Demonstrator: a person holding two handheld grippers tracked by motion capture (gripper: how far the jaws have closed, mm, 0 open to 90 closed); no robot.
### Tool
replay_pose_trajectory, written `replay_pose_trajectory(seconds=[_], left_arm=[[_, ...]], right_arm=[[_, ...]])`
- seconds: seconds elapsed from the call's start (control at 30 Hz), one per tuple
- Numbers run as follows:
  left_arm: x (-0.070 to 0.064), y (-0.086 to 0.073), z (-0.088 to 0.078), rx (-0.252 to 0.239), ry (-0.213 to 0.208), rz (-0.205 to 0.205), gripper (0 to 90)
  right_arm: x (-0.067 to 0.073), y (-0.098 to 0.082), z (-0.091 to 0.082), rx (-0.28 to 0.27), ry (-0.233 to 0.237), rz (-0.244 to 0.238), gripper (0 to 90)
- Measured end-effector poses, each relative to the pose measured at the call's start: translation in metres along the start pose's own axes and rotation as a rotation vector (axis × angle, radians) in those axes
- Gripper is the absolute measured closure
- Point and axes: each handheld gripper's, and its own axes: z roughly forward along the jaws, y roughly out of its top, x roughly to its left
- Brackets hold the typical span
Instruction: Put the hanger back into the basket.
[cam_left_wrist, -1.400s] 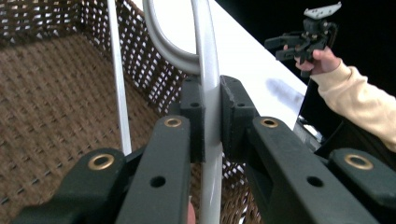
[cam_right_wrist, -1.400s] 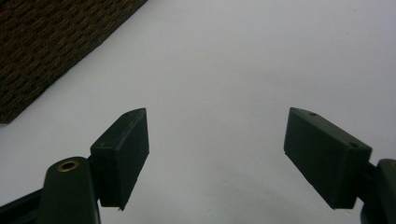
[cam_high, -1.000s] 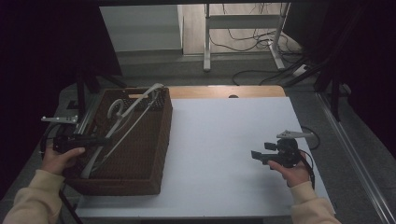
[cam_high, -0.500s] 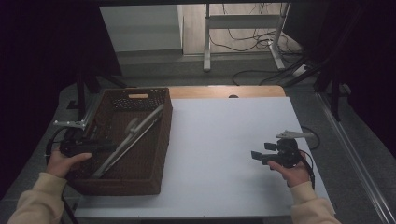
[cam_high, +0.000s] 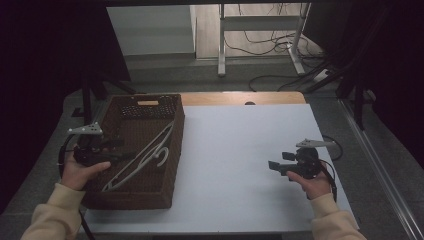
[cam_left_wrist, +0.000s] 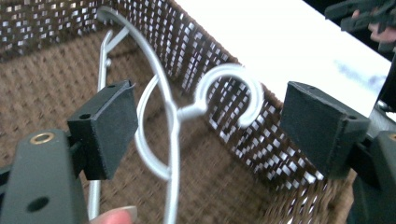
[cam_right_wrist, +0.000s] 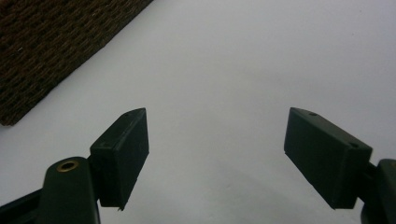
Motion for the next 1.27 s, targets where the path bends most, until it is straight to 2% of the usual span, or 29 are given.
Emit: replay_pose_trajectory(seconds=[0.07, 0.13, 0.2, 0.3, 0.37, 0.47, 0.57, 0.67, 0.8, 0.97, 1.27], left_arm=[[-0.009, 0.003, 0.005, 0.000, 0.027, 0.004, 18.9], [-0.018, 0.006, 0.010, 0.006, 0.053, 0.034, 18.7], [-0.027, 0.007, 0.015, 0.010, 0.060, 0.063, 18.4], [-0.041, 0.008, 0.023, 0.021, 0.054, 0.108, 18.2], [-0.052, 0.010, 0.028, 0.010, 0.037, 0.135, 18.1], [-0.064, 0.012, 0.034, -0.002, 0.020, 0.162, 17.9], [-0.072, 0.013, 0.041, 0.008, 0.024, 0.184, 17.8], [-0.076, 0.011, 0.046, 0.017, 0.012, 0.193, 17.8], [-0.082, 0.005, 0.046, 0.019, 0.026, 0.206, 17.7], [-0.086, -0.001, 0.046, 0.032, 0.031, 0.229, 17.6], [-0.080, -0.003, 0.045, 0.030, 0.030, 0.204, 17.4]], right_arm=[[0.000, 0.000, 0.003, 0.005, 0.010, -0.007, 22.0], [0.001, 0.001, 0.003, 0.009, 0.014, -0.021, 22.0], [0.002, 0.001, 0.003, 0.011, 0.016, -0.030, 21.8], [0.004, 0.000, -0.001, 0.002, 0.021, -0.039, 21.4], [0.004, 0.000, -0.003, -0.002, 0.022, -0.039, 21.2], [0.007, -0.001, -0.011, -0.015, 0.016, -0.049, 21.1], [0.010, -0.003, -0.015, -0.026, 0.015, -0.057, 20.9], [0.016, -0.007, -0.023, -0.036, -0.007, -0.090, 20.4], [0.020, -0.011, -0.034, -0.060, -0.022, -0.122, 20.1], [0.018, -0.013, -0.039, -0.072, -0.026, -0.123, 19.6], [0.014, -0.011, -0.036, -0.080, -0.019, -0.114, 19.5]])
